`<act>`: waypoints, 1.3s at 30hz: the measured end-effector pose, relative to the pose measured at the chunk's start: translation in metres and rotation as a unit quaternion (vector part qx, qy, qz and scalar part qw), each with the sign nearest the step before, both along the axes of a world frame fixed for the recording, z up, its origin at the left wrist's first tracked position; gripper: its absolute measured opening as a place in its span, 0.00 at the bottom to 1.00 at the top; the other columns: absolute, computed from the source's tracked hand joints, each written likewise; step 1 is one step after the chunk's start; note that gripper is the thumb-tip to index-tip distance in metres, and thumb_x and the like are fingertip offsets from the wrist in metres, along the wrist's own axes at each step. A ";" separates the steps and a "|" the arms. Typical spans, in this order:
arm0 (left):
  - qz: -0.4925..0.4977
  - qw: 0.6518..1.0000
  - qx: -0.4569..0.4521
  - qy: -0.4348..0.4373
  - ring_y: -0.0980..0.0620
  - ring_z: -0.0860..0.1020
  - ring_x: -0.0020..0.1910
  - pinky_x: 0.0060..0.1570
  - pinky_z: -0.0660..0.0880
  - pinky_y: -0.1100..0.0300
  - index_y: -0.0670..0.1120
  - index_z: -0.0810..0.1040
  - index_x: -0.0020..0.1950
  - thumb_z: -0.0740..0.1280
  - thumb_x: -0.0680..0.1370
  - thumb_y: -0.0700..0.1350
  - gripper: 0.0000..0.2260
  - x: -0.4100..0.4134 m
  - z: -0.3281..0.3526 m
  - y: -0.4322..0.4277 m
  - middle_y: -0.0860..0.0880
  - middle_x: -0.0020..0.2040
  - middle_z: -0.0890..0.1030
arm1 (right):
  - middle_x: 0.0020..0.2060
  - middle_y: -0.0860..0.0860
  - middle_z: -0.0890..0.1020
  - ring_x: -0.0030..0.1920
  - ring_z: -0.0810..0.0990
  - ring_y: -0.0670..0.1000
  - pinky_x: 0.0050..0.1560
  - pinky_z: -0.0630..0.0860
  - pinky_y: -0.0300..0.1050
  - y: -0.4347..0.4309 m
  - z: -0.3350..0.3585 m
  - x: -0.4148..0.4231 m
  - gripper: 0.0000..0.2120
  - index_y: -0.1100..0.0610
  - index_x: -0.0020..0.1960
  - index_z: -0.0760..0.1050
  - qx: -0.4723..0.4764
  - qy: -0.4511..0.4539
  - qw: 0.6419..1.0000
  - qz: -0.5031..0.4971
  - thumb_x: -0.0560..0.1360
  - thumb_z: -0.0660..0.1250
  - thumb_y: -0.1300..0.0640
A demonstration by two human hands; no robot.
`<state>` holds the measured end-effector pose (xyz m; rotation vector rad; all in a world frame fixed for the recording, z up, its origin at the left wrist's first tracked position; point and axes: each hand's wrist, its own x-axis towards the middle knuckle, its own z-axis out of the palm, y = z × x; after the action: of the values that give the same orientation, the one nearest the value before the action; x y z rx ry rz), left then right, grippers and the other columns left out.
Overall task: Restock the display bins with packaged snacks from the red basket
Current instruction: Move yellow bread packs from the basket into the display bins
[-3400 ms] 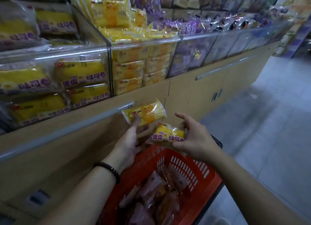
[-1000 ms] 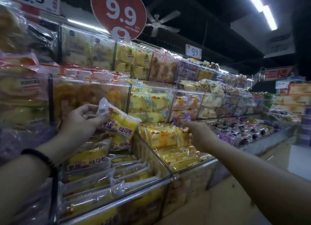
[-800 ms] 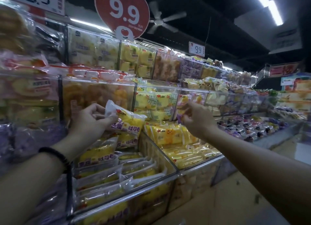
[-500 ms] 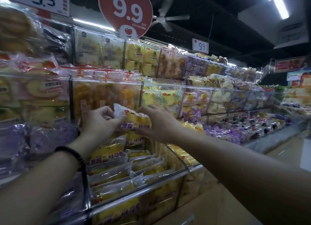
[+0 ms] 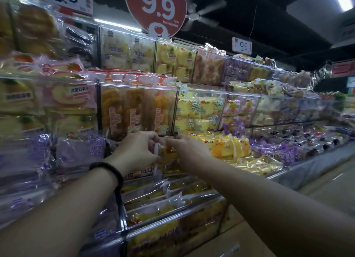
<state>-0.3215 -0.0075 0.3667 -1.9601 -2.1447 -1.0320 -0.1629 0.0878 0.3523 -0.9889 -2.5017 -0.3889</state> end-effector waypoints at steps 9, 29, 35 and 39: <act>0.036 0.995 -0.019 0.091 0.51 0.81 0.49 0.51 0.83 0.49 0.58 0.80 0.61 0.80 0.72 0.54 0.19 0.001 0.001 0.001 0.55 0.49 0.82 | 0.54 0.52 0.79 0.49 0.79 0.54 0.46 0.82 0.49 -0.009 0.017 0.006 0.25 0.52 0.68 0.72 -0.074 0.001 0.997 -0.016 0.73 0.73 0.64; -0.216 0.948 -0.222 0.079 0.54 0.80 0.44 0.44 0.80 0.52 0.56 0.79 0.49 0.71 0.79 0.60 0.08 0.215 -0.082 -0.106 0.54 0.46 0.82 | 0.31 0.49 0.85 0.30 0.85 0.47 0.34 0.85 0.49 -0.157 -0.072 0.232 0.07 0.51 0.46 0.84 -0.269 0.121 0.956 0.002 0.74 0.69 0.60; -0.221 0.876 -0.413 0.114 0.46 0.83 0.45 0.47 0.84 0.45 0.50 0.82 0.58 0.65 0.80 0.65 0.21 0.254 -0.200 -0.088 0.48 0.49 0.85 | 0.36 0.43 0.84 0.38 0.84 0.45 0.35 0.78 0.40 -0.141 -0.193 0.278 0.02 0.46 0.46 0.84 -0.401 0.053 0.912 -0.074 0.77 0.73 0.49; -0.216 0.841 -0.481 0.122 0.52 0.81 0.37 0.49 0.81 0.52 0.47 0.82 0.56 0.67 0.82 0.60 0.17 0.260 -0.276 -0.073 0.50 0.44 0.84 | 0.41 0.46 0.86 0.40 0.85 0.45 0.37 0.77 0.39 -0.126 -0.279 0.300 0.05 0.49 0.49 0.84 -0.466 0.013 0.875 -0.128 0.78 0.72 0.49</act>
<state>-0.0616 -0.0805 0.0907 -2.8280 -2.3139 0.4749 0.1375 -0.0381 0.0731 -1.6413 -2.5079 0.8558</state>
